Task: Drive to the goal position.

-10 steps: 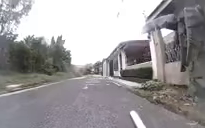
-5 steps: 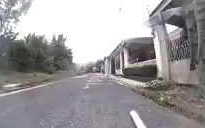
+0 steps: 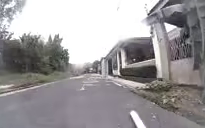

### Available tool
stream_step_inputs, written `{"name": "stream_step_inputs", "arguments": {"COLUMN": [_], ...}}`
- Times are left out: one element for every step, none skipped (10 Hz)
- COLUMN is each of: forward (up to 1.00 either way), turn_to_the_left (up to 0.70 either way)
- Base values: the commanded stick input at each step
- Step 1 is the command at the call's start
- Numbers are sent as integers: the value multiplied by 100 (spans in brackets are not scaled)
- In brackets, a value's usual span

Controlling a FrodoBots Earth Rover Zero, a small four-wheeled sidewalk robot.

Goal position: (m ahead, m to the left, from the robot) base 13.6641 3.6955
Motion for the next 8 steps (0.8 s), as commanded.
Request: {"name": "stream_step_inputs", "arguments": {"forward": [50, 50, 50, 50, 50, 50, 50, 50], "turn_to_the_left": [0, 0, 0, 0, 0, 0, 0, 0]}}
